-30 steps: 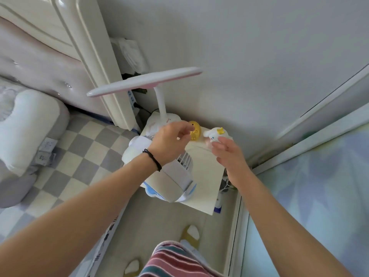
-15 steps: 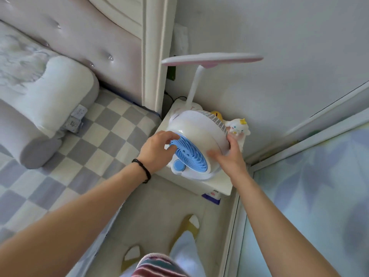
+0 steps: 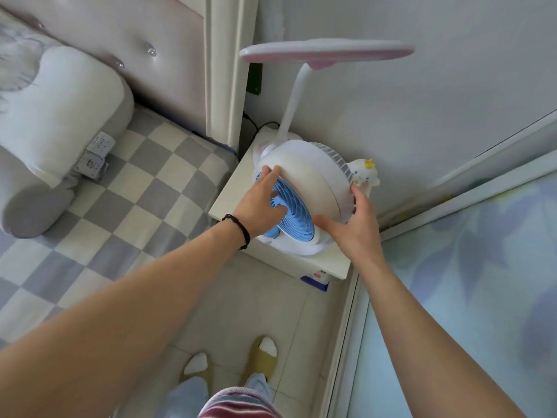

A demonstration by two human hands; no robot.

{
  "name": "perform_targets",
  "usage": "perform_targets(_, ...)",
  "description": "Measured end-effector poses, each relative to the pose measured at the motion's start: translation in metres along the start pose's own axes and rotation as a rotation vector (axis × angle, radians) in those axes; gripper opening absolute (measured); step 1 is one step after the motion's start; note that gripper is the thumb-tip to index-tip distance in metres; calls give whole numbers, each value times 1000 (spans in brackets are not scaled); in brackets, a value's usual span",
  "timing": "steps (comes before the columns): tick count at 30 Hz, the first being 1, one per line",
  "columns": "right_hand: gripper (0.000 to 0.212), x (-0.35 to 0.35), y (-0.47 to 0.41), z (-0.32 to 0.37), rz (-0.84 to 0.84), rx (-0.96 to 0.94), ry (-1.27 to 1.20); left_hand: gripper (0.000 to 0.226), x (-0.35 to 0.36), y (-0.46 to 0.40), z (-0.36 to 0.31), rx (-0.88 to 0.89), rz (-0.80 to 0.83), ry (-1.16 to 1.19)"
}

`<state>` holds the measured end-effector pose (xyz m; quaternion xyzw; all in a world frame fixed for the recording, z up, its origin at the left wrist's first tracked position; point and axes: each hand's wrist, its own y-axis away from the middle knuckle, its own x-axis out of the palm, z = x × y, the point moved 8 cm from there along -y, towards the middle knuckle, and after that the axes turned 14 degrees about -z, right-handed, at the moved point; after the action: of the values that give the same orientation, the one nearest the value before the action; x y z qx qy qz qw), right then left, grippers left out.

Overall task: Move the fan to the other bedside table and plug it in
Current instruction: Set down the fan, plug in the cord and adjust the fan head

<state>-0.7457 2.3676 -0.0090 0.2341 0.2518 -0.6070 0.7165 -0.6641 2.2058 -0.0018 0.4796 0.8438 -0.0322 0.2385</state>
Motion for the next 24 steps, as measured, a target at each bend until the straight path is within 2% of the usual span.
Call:
perform_targets(5,93,-16,-5,-11,-41,0,2,67,16,-9,-2,-35,34,94)
perform_targets(8,88,-24,-4,-36,-50,90,-142,56,19,-16,15,-90,-146,275)
perform_targets(10,93,-24,-2,-60,-16,176,-189,56,28,-16,42,-182,-247,336)
perform_targets(11,96,-20,-1,-70,27,193,-187,61,38,-15,58,-248,-226,330)
perform_targets(14,103,-6,5,-96,119,226,-169,74,84,-5,109,-443,-3,253)
perform_targets(17,98,2,6,-109,102,238,-220,77,111,-4,133,-493,98,225)
perform_targets(19,88,2,4,-114,74,244,-261,74,121,-8,139,-482,112,219)
perform_targets(24,49,-7,2,-114,-7,225,-258,66,131,-17,145,-419,80,194)
